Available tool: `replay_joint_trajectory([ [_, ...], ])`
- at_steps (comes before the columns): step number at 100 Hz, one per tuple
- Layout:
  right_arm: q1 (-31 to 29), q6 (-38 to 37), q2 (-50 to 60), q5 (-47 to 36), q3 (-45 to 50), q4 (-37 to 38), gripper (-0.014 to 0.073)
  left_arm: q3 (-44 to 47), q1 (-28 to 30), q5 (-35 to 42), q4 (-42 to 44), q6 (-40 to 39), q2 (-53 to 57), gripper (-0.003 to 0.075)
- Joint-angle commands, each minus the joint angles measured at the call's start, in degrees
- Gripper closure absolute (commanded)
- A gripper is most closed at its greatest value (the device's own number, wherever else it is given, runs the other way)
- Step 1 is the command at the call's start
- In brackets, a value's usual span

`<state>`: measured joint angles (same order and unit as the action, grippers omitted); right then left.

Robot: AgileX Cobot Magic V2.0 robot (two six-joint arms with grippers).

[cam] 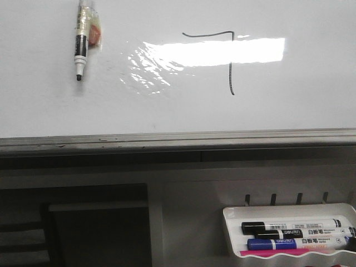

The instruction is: Write number 7 on whiteboard

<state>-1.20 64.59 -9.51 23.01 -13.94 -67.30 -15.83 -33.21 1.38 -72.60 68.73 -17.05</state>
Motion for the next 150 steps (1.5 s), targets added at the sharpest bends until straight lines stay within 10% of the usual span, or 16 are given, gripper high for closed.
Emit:
replay_joint_trajectory([
  [1,-0.39,0.84,1.42,-2.99,-0.30,-3.39,0.0657,-0.46,0.18,1.41,-0.40,0.23,3.01,0.0741],
  [96,-0.39,0.84,1.54,-3.05,0.19,-3.91,0.0657,-0.02,0.18,5.66,-3.89,0.12,4.83,0.0741],
  [105,-0.39,0.84,1.54,-3.05,0.19,-3.91,0.0657,0.12,0.29,5.66,7.12,-2.42,4.83,0.0741],
  [128,-0.39,0.84,1.54,-3.05,0.19,-3.91,0.0657,3.08,11.30,7.22,48.85,-39.08,4.23,0.0741],
  [150,-0.39,0.84,1.54,-3.05,0.19,-3.91,0.0657,9.53,25.06,8.46,67.66,-59.28,8.44,0.0741],
])
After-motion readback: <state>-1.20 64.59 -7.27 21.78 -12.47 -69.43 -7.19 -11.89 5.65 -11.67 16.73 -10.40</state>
